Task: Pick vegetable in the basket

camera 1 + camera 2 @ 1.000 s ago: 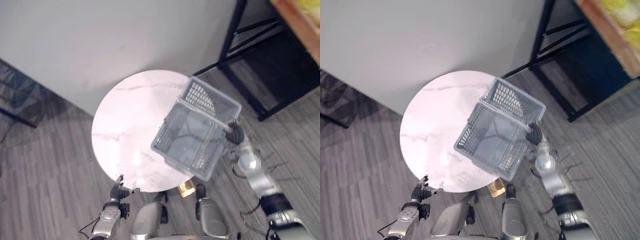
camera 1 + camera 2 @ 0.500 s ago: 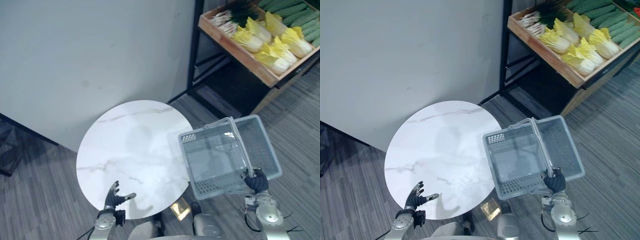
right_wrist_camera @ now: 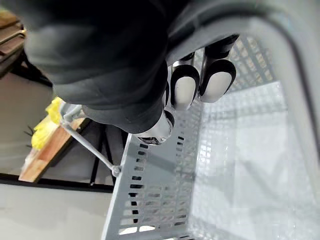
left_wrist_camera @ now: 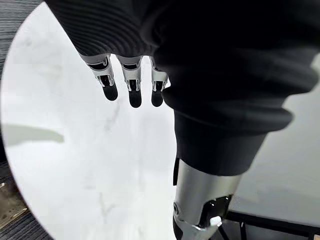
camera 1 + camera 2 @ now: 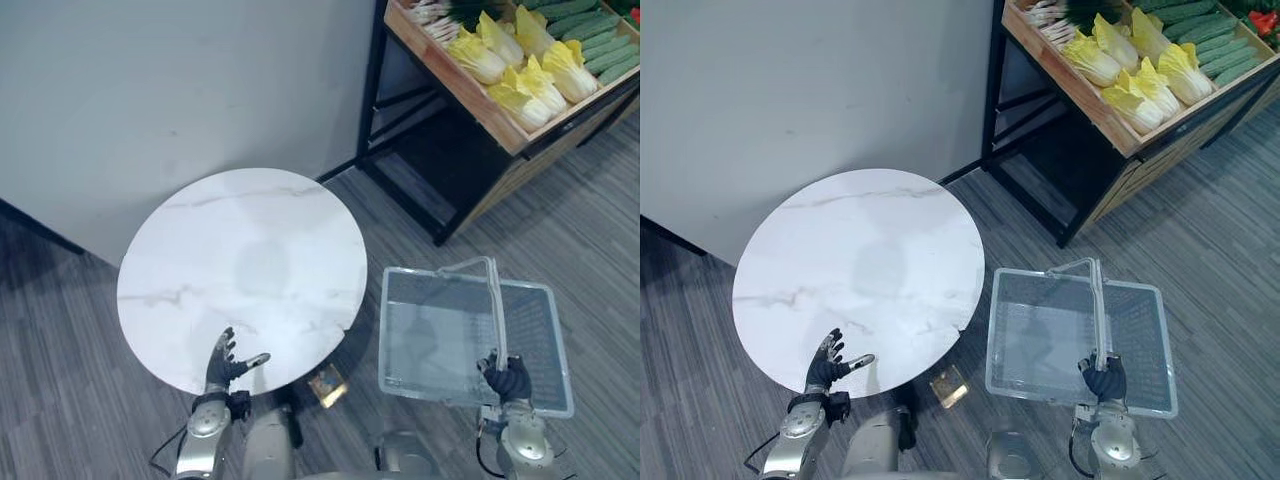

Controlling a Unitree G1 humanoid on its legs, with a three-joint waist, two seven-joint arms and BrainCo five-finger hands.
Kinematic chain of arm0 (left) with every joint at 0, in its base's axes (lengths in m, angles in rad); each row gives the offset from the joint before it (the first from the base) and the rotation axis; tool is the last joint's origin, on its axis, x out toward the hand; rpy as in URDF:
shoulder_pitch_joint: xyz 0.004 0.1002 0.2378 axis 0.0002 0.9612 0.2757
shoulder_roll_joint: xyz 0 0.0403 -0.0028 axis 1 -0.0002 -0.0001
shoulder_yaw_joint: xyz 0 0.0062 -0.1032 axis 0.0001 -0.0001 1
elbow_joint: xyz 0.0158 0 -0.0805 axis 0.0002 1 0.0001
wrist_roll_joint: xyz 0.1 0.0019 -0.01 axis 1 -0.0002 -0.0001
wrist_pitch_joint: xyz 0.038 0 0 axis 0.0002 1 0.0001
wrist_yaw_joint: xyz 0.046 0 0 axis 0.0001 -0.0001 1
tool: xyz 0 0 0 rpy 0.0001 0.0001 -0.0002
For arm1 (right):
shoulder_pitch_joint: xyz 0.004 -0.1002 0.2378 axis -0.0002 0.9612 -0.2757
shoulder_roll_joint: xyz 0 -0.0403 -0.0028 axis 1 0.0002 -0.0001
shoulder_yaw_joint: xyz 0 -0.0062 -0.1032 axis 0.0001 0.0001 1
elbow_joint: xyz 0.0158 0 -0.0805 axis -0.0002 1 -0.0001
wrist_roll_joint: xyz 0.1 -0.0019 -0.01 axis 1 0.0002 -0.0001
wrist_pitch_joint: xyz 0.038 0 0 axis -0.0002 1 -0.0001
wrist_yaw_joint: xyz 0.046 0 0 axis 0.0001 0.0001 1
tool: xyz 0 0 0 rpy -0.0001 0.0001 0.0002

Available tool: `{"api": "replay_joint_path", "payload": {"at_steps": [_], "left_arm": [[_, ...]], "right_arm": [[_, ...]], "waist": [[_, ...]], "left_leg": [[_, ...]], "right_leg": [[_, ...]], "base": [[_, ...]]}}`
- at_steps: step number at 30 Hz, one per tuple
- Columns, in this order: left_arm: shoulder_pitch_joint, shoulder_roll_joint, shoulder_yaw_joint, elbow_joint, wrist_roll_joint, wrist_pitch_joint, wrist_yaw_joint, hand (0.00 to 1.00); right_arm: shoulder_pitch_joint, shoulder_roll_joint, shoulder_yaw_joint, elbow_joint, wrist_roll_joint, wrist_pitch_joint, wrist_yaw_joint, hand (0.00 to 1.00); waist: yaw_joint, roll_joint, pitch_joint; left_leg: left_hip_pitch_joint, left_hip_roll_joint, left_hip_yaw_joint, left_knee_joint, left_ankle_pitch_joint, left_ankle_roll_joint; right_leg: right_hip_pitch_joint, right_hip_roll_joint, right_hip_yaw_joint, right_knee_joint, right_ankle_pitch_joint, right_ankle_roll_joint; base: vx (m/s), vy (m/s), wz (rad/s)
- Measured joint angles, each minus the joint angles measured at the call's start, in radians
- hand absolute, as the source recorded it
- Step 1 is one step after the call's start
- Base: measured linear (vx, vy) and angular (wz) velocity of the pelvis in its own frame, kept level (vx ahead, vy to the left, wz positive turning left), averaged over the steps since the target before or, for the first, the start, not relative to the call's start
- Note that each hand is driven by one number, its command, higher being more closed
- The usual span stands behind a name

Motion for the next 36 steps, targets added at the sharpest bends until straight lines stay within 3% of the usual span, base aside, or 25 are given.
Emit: {"api": "replay_joint_path", "payload": {"at_steps": [1,2,3,4,5,8,9,11,13,20,22,23,24,26,28,29,30,32,34,36], "left_arm": [[0.000,0.003,-0.008,-0.001,-0.003,0.000,0.001,0.00],[-0.003,0.005,-0.010,-0.002,-0.003,0.000,0.001,0.00],[-0.012,0.003,-0.012,-0.011,-0.003,0.000,0.000,0.00],[0.002,0.003,-0.012,-0.039,-0.003,0.000,0.000,0.00],[0.025,0.002,-0.012,-0.067,-0.003,0.000,-0.001,0.00],[0.065,-0.003,-0.004,-0.101,-0.003,0.000,0.001,0.00],[0.068,-0.006,-0.004,-0.101,-0.003,0.000,0.001,0.00],[0.058,-0.019,-0.019,-0.092,-0.003,0.000,0.001,0.00],[0.038,-0.013,-0.034,-0.068,-0.002,0.001,0.002,0.00],[0.006,0.011,-0.036,-0.054,-0.001,0.002,0.012,0.00],[-0.022,0.020,-0.028,-0.055,0.001,0.002,0.025,0.00],[-0.029,0.024,-0.027,-0.056,0.002,0.002,0.026,0.00],[-0.042,0.034,-0.028,-0.057,0.011,0.002,0.027,0.00],[-0.039,0.039,-0.026,-0.054,0.026,0.002,0.029,0.00],[-0.040,0.051,-0.025,-0.039,0.041,0.003,0.044,0.00],[-0.040,0.053,-0.023,-0.033,0.041,0.003,0.045,0.00],[-0.041,0.055,-0.019,-0.018,0.042,0.004,0.044,0.00],[-0.044,0.055,-0.015,0.015,0.050,0.007,0.044,0.00],[-0.044,0.042,-0.026,0.046,0.069,0.017,0.040,0.00],[-0.045,0.030,-0.044,0.046,0.079,0.020,0.037,0.00]], "right_arm": [[-0.006,-0.002,-0.004,0.012,0.000,-0.006,-0.011,1.00],[-0.005,0.002,-0.007,0.019,0.001,-0.008,-0.015,1.00],[-0.014,0.015,-0.028,0.022,0.002,-0.010,-0.023,1.00],[-0.017,0.027,-0.040,0.025,0.003,-0.009,-0.030,1.00],[-0.005,0.028,-0.040,0.007,0.005,-0.009,-0.031,1.00],[0.006,0.048,-0.034,-0.055,0.008,-0.009,-0.028,1.00],[0.006,0.054,-0.036,-0.064,0.009,-0.009,-0.028,1.00],[0.017,0.065,-0.054,-0.069,0.013,-0.009,-0.030,1.00],[0.028,0.089,-0.075,-0.064,0.023,-0.009,-0.030,1.00],[0.024,0.089,-0.103,-0.011,0.040,-0.008,-0.049,1.00],[0.003,0.089,-0.106,0.020,0.040,-0.008,-0.050,1.00],[-0.003,0.089,-0.106,0.030,0.040,-0.009,-0.050,1.00],[-0.019,0.084,-0.107,0.068,0.041,-0.009,-0.050,1.00],[-0.033,0.085,-0.106,0.096,0.042,-0.009,-0.049,1.00],[-0.051,0.076,-0.104,0.153,0.048,-0.009,-0.046,1.00],[-0.058,0.073,-0.103,0.170,0.051,-0.009,-0.045,1.00],[-0.065,0.066,-0.099,0.189,0.059,-0.009,-0.042,1.00],[-0.072,0.054,-0.092,0.204,0.061,-0.008,-0.025,1.00],[-0.077,0.029,-0.065,0.204,0.061,-0.008,-0.005,1.00],[-0.058,0.021,-0.053,0.204,0.060,-0.007,0.001,1.00]], "waist": [[-0.007,0.026,0.015],[-0.015,0.024,0.016],[-0.022,0.005,0.032],[-0.020,-0.009,0.040],[-0.014,-0.014,0.041],[-0.011,0.005,0.035],[-0.012,0.011,0.031],[-0.023,0.019,0.024],[-0.022,-0.018,0.018],[-0.051,-0.020,0.016],[-0.073,-0.021,0.017],[-0.073,-0.022,0.018],[-0.078,-0.024,0.019],[-0.076,-0.026,0.020],[-0.080,-0.025,0.020],[-0.081,-0.025,0.020],[-0.084,-0.025,0.020],[-0.106,-0.017,0.019],[-0.130,-0.005,0.024],[-0.126,-0.004,0.025]], "left_leg": [[0.001,0.020,-0.045,-0.044,0.093,-0.013],[0.007,0.014,-0.078,-0.101,0.179,-0.035],[-0.006,0.006,-0.086,-0.029,0.137,-0.042],[-0.012,0.001,-0.074,0.153,-0.034,-0.012],[-0.001,0.005,-0.074,0.304,-0.174,-0.021],[0.099,0.031,-0.079,0.440,-0.387,-0.035],[0.132,0.030,-0.078,0.419,-0.418,-0.045],[0.248,0.015,-0.068,0.192,-0.490,-0.099],[0.253,-0.014,-0.046,0.168,-0.466,-0.087],[0.261,-0.013,0.084,0.210,-0.489,-0.048],[0.277,-0.009,0.148,0.209,-0.498,-0.034],[0.287,-0.003,0.175,0.206,-0.501,-0.030],[0.324,0.004,0.253,0.195,-0.508,-0.029],[0.361,0.026,0.319,0.191,-0.513,-0.034],[0.437,0.041,0.449,0.177,-0.526,-0.054],[0.451,0.047,0.473,0.176,-0.526,-0.055],[0.471,0.051,0.498,0.172,-0.526,-0.056],[0.495,0.057,0.532,0.164,-0.517,-0.070],[0.529,0.089,0.529,0.238,-0.508,-0.081],[0.526,0.140,0.504,0.387,-0.478,-0.046]], "right_leg": [[0.012,0.042,-0.028,-0.014,0.023,-0.040],[0.013,0.031,-0.059,-0.023,0.034,-0.066],[0.011,0.021,-0.101,-0.022,0.041,-0.090],[0.001,0.010,-0.111,-0.018,0.059,-0.104],[-0.020,0.008,-0.107,-0.018,0.082,-0.110],[-0.097,0.038,-0.064,-0.015,0.133,-0.097],[-0.111,0.045,-0.058,-0.015,0.138,-0.094],[-0.161,0.060,-0.054,-0.008,0.145,-0.076],[-0.177,0.042,-0.031,-0.010,0.174,-0.059],[-0.182,0.059,0.099,-0.114,0.284,-0.013],[-0.192,0.059,0.104,-0.169,0.333,-0.004],[-0.193,0.055,0.078,-0.184,0.346,-0.014],[-0.197,-0.005,-0.076,-0.205,0.341,-0.068],[-0.195,-0.041,-0.176,-0.208,0.352,-0.083],[-0.201,-0.115,-0.419,-0.172,0.376,-0.124],[-0.204,-0.125,-0.461,-0.157,0.385,-0.135],[-0.216,-0.127,-0.481,-0.139,0.386,-0.132],[-0.254,-0.089,-0.423,-0.101,0.378,-0.110],[-0.288,-0.039,-0.346,-0.012,0.310,-0.120],[-0.275,-0.005,-0.298,0.039,0.265,-0.134]], "base": [[-0.37,-0.193,0.58],[-0.39,-0.175,0.85],[-0.38,-0.185,0.76],[-0.42,-0.209,0.50],[-0.33,-0.160,0.13],[-0.24,-0.025,-0.29],[-0.23,0.068,-0.30],[-0.21,0.098,-0.16],[-0.18,0.077,-0.25],[-0.06,0.121,-0.64],[-0.06,0.095,-0.83],[-0.08,0.076,-1.09],[-0.05,0.091,-1.21],[-0.01,0.059,-1.23],[0.08,-0.002,-1.60],[0.14,-0.053,-1.46],[0.12,-0.097,-1.25],[0.17,-0.144,-1.31],[0.29,-0.212,-1.33],[0.25,-0.160,-1.05]]}}
